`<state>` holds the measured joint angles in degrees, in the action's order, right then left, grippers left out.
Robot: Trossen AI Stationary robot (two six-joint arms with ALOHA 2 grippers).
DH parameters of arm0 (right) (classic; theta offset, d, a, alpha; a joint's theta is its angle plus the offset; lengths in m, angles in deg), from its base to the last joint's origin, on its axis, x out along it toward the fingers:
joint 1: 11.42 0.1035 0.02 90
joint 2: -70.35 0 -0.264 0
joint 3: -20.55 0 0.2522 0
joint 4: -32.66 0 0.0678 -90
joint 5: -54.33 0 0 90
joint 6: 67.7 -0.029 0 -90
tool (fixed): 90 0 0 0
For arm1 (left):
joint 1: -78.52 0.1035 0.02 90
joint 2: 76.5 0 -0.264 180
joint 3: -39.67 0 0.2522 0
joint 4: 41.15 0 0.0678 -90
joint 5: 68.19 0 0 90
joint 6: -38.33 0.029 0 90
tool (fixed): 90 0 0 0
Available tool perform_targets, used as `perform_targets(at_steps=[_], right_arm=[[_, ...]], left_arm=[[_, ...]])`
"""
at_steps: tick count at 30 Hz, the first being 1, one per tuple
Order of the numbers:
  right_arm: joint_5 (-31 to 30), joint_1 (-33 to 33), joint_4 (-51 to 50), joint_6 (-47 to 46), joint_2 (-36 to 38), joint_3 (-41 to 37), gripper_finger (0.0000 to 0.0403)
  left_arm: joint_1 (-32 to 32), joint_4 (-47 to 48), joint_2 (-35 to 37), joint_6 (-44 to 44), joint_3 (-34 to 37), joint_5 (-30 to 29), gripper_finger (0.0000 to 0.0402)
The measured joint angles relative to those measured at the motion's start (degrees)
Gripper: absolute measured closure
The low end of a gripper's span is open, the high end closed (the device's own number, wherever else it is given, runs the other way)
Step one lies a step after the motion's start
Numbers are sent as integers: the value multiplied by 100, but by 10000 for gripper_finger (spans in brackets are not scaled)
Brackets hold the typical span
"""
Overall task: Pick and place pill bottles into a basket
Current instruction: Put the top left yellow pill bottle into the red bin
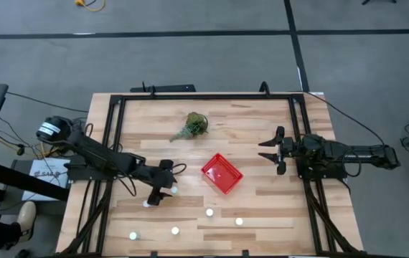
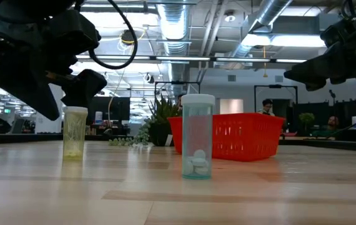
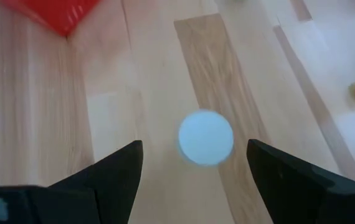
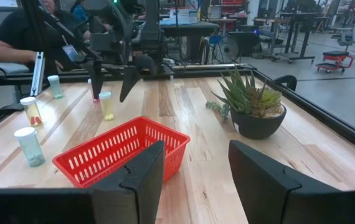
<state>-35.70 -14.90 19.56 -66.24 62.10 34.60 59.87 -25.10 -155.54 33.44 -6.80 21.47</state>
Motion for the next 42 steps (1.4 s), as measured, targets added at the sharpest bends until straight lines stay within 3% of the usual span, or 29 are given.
perform_targets(at_steps=[10,21,27,42], right_arm=[[0,1,1,0,0,-1,230],[0,0,0,1,0,0,230],[0,-1,1,1,0,-1,230],[0,1,1,0,0,-1,230]], left_arm=[[0,29,-85,-7,-125,-39,133],[7,55,-85,-83,-124,-44,246],[67,-130,-83,-46,-124,-66,285],[714,-593,-78,897,-920,-442,284]])
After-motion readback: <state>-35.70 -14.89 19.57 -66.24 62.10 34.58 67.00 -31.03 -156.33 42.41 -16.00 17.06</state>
